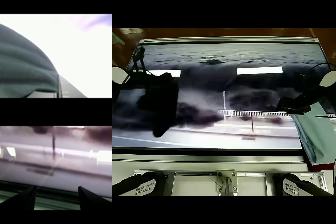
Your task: Fold the shirts.
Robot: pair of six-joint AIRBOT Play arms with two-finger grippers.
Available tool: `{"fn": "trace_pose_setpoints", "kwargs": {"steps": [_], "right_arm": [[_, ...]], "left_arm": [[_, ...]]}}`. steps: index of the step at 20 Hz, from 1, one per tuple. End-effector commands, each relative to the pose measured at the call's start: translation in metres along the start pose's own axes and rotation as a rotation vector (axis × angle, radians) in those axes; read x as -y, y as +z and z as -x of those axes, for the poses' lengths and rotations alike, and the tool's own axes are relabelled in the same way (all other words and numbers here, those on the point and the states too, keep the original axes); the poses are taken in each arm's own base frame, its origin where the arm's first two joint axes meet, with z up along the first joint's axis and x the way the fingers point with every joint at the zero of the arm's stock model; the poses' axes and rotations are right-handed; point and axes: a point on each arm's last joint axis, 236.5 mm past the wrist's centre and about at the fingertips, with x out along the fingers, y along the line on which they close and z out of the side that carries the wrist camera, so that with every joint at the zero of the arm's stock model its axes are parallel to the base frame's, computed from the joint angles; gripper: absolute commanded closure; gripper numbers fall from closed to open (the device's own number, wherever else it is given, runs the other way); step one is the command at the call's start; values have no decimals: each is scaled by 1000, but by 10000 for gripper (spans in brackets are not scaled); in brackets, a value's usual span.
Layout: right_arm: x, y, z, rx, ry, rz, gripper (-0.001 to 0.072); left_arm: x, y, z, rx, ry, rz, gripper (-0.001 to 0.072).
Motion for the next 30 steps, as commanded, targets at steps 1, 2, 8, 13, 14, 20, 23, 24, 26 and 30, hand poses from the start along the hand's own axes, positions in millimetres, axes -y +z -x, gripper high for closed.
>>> {"fn": "trace_pose_setpoints", "kwargs": {"steps": [1,2,8,13,14,20,23,24,26,30], "right_arm": [[-4,-6,22,-32,-12,36,76],[-7,-8,32,-40,-11,46,76],[-25,-11,91,94,-39,76,75],[-19,-19,104,121,-88,72,75],[-16,-15,104,135,-101,66,76],[-2,18,80,234,-120,55,74],[14,19,46,156,-132,51,74],[18,17,33,121,-126,44,74],[20,13,10,53,-97,35,74],[21,11,-12,-11,-66,19,74]], "left_arm": [[143,-26,45,65,-282,-162,672],[174,-46,39,40,-337,-174,672],[293,-167,-56,-20,-507,-193,671],[262,-230,-129,-248,-391,0,81],[250,-226,-128,-281,-372,21,32],[98,-170,-62,-445,-111,-147,46],[13,-193,-29,-560,54,-46,44],[-1,-216,-25,-621,66,28,42],[-2,-264,-32,-714,23,155,34],[24,-314,-68,-657,-61,270,33]]}}
